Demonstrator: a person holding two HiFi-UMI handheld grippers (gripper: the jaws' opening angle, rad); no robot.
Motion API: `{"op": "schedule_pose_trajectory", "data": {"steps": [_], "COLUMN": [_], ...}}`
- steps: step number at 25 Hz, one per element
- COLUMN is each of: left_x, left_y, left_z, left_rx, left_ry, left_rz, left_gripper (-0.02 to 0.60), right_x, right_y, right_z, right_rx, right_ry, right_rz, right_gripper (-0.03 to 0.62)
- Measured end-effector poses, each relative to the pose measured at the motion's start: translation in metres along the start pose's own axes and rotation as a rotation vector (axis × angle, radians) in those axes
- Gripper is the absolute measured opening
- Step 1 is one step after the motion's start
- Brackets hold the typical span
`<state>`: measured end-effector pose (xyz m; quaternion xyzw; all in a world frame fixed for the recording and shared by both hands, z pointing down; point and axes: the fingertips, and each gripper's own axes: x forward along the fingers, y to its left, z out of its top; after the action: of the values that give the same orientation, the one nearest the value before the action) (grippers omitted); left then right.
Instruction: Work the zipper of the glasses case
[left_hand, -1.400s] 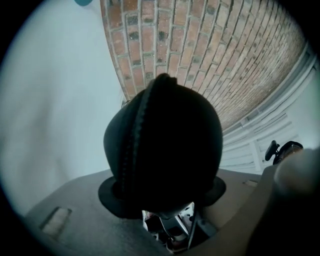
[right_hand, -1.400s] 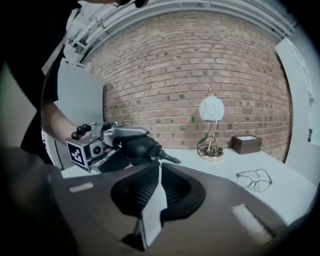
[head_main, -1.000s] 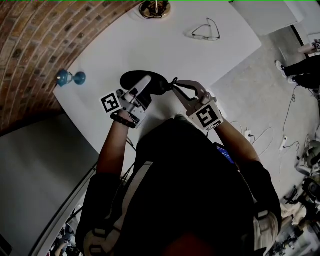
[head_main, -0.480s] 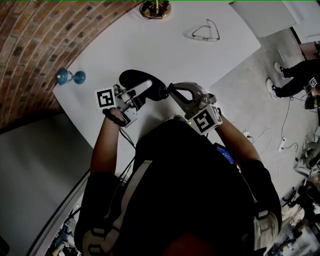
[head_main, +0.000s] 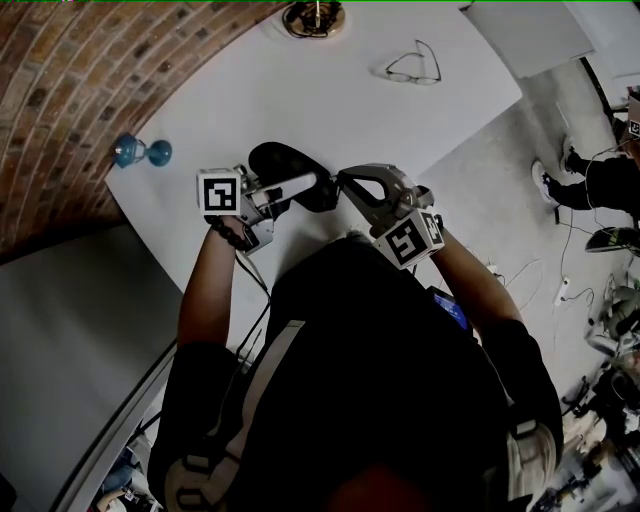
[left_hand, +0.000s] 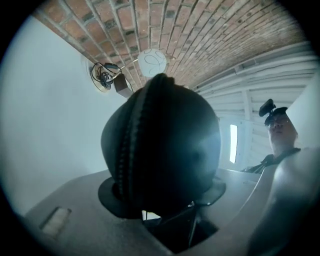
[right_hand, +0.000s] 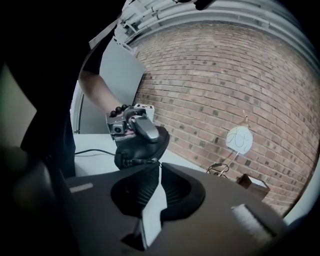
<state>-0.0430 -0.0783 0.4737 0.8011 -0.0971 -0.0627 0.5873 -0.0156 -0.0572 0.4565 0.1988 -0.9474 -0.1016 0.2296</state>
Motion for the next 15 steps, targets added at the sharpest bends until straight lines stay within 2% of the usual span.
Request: {"op": "schedule_pose_trajectory", "data": {"steps": [4,15], "left_x": [0.012,0.026], "left_y": [0.011,0.018], "left_z": [-0.012,-0.030], "left_rx": [0.107,0.190], "left_ry": [0.113,0.277], "left_rz": [0.068,0.106], "left_gripper": [0.256,0.256], "right_x": [0.005,0.006], "right_y": [-0.002,-0.009], "right_z": [-0.011,-0.013], "right_rx": [0.022,0.023], "right_ry": [0.023,0.028], "right_rz": [0.001,-0.014], "right_gripper": [0.015,0.017]}}
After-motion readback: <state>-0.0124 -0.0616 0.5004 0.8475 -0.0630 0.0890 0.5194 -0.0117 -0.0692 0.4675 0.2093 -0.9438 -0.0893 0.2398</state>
